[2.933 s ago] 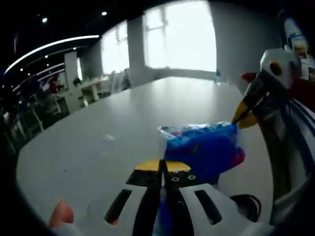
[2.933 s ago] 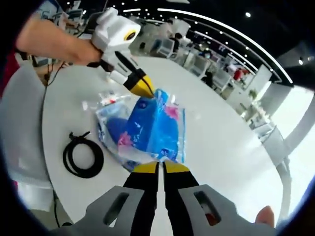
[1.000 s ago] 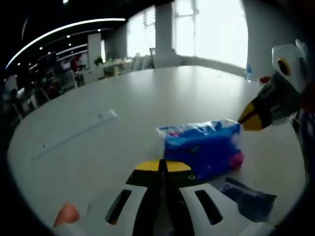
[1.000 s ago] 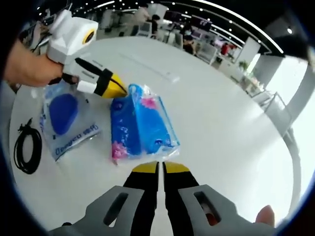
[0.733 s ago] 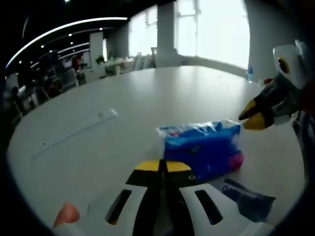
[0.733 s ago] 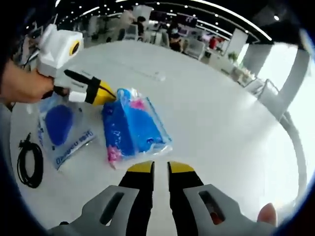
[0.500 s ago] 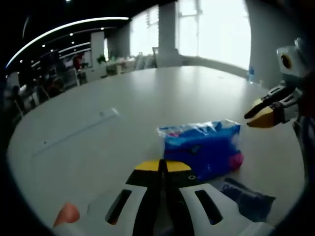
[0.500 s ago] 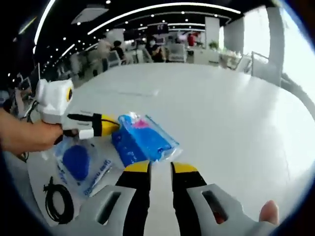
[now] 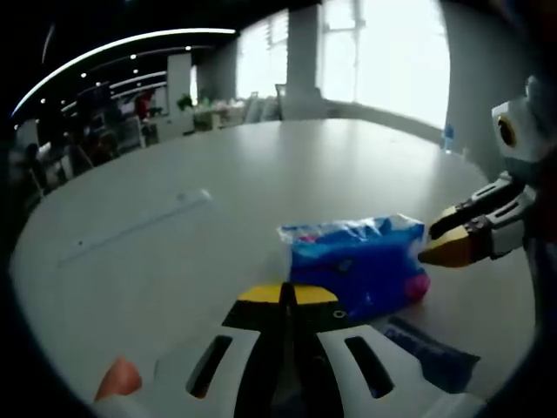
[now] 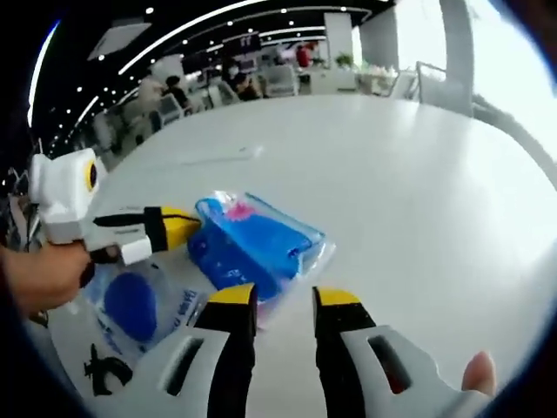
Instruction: Arrange the tabletop items into an orderly group along one side of the table until the central work area is clear of visible clutter.
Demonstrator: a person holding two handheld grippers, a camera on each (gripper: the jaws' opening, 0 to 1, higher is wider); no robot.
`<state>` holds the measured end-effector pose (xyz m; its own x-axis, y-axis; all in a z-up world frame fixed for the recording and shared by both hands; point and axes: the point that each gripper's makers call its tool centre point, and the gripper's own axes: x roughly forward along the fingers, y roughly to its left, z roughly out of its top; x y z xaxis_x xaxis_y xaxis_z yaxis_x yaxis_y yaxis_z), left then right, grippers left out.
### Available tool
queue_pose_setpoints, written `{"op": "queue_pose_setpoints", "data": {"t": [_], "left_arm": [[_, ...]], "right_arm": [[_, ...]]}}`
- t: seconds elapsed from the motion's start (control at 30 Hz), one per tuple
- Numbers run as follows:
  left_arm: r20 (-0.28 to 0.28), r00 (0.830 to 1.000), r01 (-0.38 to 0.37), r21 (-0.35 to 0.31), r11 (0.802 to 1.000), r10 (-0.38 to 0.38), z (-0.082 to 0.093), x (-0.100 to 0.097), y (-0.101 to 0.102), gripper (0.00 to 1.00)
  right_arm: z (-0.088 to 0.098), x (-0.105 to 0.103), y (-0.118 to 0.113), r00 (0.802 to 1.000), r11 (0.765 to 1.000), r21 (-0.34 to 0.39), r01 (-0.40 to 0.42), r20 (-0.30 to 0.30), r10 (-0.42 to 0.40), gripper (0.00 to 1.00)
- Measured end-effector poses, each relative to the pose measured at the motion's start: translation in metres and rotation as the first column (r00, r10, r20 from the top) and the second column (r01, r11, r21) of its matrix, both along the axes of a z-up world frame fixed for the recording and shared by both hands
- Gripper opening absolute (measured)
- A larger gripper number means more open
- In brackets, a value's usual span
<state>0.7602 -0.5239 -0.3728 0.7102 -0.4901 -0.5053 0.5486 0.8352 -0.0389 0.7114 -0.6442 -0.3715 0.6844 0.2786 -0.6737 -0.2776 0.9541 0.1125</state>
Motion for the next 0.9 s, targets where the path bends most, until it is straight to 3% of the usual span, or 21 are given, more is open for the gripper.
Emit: {"op": "queue_pose_setpoints", "data": {"t": [0.17, 0.43, 0.9], "left_arm": [[0.000, 1.000, 0.002, -0.006, 1.000, -0.002, 0.000, -0.003, -0.002, 0.00], [0.004, 0.999, 0.040, 0.005, 0.999, -0.040, 0.000, -0.009, -0.009, 0.00], [0.001, 0.996, 0.086, -0.014, 0.996, -0.086, 0.003, -0.021, -0.021, 0.03]], "right_arm": [[-0.009, 0.001, -0.005, 1.000, 0.999, -0.041, 0.018, -0.016, -0.019, 0.21], [-0.008, 0.011, -0.017, 1.000, 0.994, -0.111, -0.007, 0.010, 0.009, 0.11], [-0.008, 0.025, -0.032, 0.995, 0.982, -0.168, -0.084, 0.037, 0.091, 0.08]]}}
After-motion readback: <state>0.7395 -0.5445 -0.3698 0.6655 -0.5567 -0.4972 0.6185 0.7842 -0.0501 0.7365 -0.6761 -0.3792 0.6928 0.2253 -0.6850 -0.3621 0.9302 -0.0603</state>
